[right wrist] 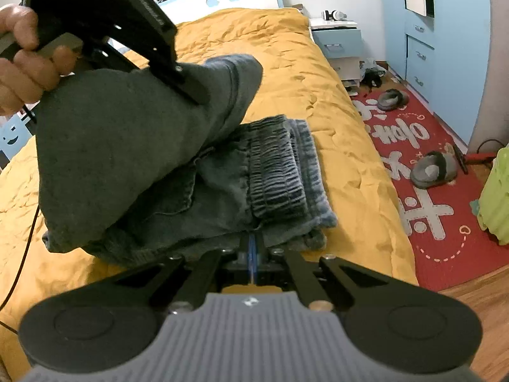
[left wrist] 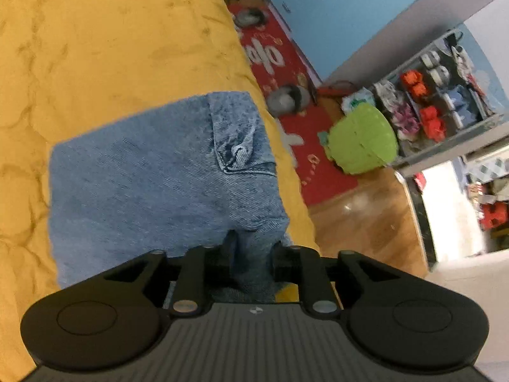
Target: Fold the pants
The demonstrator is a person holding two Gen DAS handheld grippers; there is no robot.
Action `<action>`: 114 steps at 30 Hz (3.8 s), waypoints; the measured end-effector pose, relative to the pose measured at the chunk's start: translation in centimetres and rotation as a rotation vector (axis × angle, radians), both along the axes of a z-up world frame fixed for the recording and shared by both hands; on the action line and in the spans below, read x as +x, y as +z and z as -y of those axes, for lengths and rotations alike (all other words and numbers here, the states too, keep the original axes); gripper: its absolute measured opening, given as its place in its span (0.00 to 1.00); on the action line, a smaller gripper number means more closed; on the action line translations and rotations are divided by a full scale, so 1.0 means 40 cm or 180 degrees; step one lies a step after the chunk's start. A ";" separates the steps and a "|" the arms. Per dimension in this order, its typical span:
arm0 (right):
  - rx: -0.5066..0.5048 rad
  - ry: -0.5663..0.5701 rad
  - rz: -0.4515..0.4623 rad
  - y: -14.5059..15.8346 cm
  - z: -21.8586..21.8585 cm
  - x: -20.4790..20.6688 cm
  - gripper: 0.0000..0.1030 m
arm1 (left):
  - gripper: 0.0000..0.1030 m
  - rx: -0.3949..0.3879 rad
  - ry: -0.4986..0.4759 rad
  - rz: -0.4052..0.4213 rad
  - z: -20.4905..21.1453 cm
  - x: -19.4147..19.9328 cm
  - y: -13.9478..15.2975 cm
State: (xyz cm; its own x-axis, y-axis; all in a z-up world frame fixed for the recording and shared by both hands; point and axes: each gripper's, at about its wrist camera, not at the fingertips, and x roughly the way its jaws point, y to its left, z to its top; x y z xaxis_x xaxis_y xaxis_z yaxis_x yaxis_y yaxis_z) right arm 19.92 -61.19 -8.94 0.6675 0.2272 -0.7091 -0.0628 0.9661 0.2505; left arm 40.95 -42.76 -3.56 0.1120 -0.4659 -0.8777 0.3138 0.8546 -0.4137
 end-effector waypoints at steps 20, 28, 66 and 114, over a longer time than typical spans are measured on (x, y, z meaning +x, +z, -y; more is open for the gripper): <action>0.1222 -0.0550 -0.0071 -0.020 0.035 0.059 0.47 | 0.41 -0.0623 -0.0319 0.0571 -0.299 -0.042 0.028; 0.1490 -0.0750 -0.0115 -0.061 0.009 0.135 0.04 | 0.41 -0.0759 0.0000 0.0571 -0.462 -0.043 -0.020; -0.0442 -0.0597 -0.0388 -0.079 0.084 0.396 0.15 | 0.11 -0.0585 -0.0445 0.0886 -0.287 0.071 -0.195; -0.0652 -0.0367 -0.0424 -0.160 -0.034 0.174 0.46 | 0.18 -0.0286 -0.0711 0.0821 -0.310 -0.274 -0.231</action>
State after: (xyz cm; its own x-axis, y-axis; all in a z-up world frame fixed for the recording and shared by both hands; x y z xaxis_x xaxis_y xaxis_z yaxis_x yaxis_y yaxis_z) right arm 26.87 -59.82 -15.34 0.5783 -0.0021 -0.8158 0.0710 0.9963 0.0478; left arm 30.00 -30.37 -12.81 0.2112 -0.5780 -0.7882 0.5928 0.7169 -0.3669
